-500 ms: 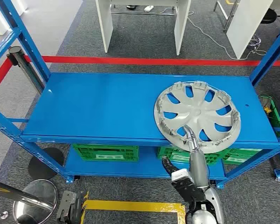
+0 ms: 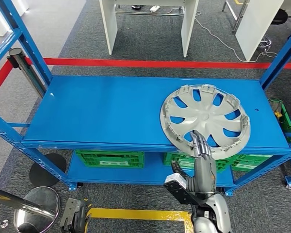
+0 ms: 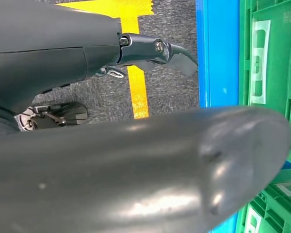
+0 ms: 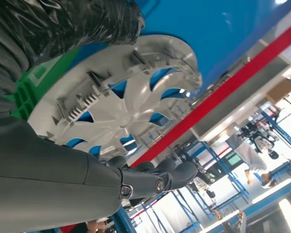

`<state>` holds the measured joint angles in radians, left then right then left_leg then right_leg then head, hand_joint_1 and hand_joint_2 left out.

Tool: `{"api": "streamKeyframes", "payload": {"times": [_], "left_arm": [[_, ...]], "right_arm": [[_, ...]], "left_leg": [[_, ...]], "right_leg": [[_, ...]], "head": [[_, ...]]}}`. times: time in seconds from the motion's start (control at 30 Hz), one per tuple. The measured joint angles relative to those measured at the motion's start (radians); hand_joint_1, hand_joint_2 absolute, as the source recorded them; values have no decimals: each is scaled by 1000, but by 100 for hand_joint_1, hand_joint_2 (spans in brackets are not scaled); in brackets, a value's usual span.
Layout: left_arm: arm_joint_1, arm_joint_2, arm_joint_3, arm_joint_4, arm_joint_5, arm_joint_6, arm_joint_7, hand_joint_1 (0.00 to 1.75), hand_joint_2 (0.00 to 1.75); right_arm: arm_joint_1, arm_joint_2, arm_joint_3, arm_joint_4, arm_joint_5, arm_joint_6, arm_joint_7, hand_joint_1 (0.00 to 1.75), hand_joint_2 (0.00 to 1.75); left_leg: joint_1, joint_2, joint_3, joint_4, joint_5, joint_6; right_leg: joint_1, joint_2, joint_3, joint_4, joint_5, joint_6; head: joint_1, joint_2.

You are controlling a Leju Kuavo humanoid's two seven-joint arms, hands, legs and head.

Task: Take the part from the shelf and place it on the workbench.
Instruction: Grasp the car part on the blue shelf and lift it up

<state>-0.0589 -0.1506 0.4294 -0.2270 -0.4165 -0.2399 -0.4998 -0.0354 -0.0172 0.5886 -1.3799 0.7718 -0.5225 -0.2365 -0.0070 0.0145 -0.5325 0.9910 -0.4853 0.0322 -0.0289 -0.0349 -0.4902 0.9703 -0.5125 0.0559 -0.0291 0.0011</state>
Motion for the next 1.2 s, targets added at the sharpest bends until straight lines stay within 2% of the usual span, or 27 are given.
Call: {"api": "streamKeyframes", "payload": {"times": [0.23, 0.67, 1.2], "left_arm": [[0, 0, -6, 0, 1, 0, 2, 0, 0], [-2, 0, -26, 0, 9, 6, 27, 0, 0], [-9, 1, -56, 0, 21, 14, 58, 0, 0]], "right_arm": [[-6, 0, 2, 33, 32, 0, 16, 0, 175], [-45, -21, 9, 121, 282, -28, 130, 0, 175], [-118, -28, 19, 238, 455, -35, 233, 0, 175]], "left_leg": [[0, 0, 0, 0, 0, 0], [0, 0, 0, 0, 0, 0], [0, 0, 0, 0, 0, 0]], "right_leg": [[0, 0, 0, 0, 0, 0], [0, 0, 0, 0, 0, 0], [0, 0, 0, 0, 0, 0]], "head": [[0, 0], [0, 0], [0, 0]]}}
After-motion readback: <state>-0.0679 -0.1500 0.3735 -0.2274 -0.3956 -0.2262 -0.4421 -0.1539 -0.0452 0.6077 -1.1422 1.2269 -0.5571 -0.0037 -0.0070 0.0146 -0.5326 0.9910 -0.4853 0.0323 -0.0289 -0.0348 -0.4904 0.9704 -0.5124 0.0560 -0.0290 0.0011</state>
